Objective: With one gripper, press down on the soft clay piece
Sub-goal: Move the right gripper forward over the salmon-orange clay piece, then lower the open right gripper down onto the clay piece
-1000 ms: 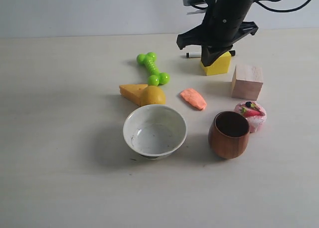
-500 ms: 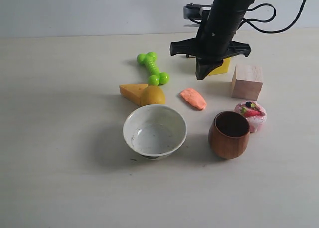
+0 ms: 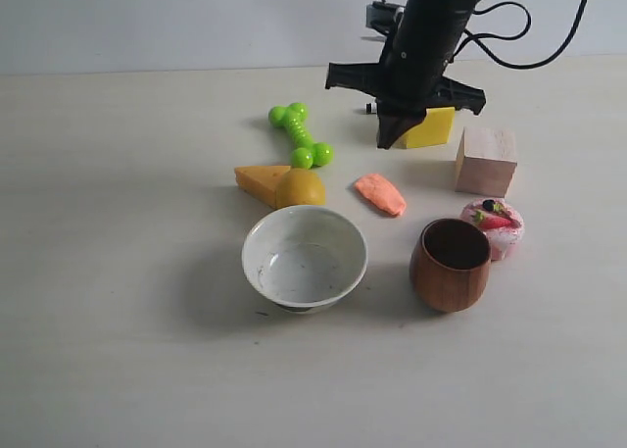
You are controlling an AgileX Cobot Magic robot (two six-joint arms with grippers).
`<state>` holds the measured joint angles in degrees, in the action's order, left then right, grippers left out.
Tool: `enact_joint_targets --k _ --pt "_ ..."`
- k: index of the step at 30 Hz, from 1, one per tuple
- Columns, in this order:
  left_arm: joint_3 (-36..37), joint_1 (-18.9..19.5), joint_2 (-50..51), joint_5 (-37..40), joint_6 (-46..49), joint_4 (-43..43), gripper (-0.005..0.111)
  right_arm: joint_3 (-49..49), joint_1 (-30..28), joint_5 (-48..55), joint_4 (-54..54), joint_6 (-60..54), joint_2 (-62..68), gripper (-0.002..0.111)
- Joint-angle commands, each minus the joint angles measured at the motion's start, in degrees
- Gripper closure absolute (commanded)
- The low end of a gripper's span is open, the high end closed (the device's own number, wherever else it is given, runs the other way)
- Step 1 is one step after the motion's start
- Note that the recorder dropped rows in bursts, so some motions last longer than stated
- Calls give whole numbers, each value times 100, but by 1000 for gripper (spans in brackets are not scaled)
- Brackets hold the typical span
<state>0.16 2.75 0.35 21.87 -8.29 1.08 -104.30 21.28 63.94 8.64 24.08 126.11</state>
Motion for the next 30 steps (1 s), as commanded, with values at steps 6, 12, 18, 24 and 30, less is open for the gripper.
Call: enact_joint_targets --k 6,12,18,24,30 --pt "-16 -1 -35 -96 -34 0 107 -185 5 335 107 582 332 108" --pt "-16 -1 -35 -96 -34 0 107 -185 5 321 158 610 502 108" --pt "-16 -1 -35 -96 -34 0 107 -185 5 321 20 610 612 108" --pt "-16 -1 -35 -96 -34 0 107 -185 5 321 -69 610 781 108" --pt "-16 -1 -35 -96 -34 0 107 -185 5 207 -85 599 880 108"
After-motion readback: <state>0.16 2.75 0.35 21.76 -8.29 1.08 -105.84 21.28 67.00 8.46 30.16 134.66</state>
